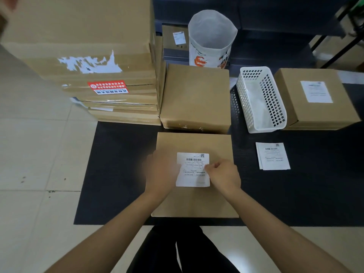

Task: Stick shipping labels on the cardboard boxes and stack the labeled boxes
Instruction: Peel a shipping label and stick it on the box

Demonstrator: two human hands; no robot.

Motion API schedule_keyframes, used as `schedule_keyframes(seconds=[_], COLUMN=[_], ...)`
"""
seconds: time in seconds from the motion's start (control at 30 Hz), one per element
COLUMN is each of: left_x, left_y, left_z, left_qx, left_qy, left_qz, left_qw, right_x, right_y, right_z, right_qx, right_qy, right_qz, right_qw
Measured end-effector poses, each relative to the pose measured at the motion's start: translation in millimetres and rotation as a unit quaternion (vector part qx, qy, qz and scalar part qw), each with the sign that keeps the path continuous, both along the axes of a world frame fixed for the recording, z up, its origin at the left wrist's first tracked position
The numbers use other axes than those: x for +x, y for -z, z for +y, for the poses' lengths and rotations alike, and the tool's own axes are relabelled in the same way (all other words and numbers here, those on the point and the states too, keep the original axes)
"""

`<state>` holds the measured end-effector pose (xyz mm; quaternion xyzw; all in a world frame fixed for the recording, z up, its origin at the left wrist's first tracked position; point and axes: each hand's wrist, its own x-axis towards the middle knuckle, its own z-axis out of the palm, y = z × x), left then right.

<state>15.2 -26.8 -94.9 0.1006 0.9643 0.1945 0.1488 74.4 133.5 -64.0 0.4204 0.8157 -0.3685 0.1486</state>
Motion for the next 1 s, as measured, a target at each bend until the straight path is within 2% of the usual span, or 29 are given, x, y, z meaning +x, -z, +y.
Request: schedule_keyframes(seconds=[0.07,0.13,0.23,0.27,0.33,0.43,0.53,0.8,1.0], left_x=[0,3,16,22,31,41,42,43,39], left_y=[2,4,9,11,17,37,45,47,45], left_z=[-1,-3,-1,1,2,-3,-9,-19,-29], left_qx=[-0.023,-0.052,0.0,0.019,-0.003,-0.045,-0.064,-0.089,-0.1], left_qy=[0.007,0.026,0.093,0.125,0.195,0.252,0.249,0.176,0.186], left_qz=[0.024,0.076,0.169,0.174,0.149,0.099,0.063,0.089,0.104], left_qw=[0.999,0.995,0.981,0.977,0.969,0.962,0.964,0.976,0.972], right_x=[2,6,15,18,22,30,38,43,53], right_y=[2,8,21,26,37,61,72,73,72], right_z=[-1,-5,-12,-16,-23,-23,-20,-19,-8], right_qx=[0.024,0.097,0.21,0.207,0.192,0.215,0.222,0.246,0.292], right_qy=[-0.014,-0.049,-0.153,-0.19,-0.271,-0.364,-0.369,-0.317,-0.31], right_qz=[0.006,0.04,0.157,0.182,0.194,0.162,0.115,0.111,0.085], right_qw=[1.0,0.993,0.953,0.942,0.923,0.891,0.895,0.909,0.901])
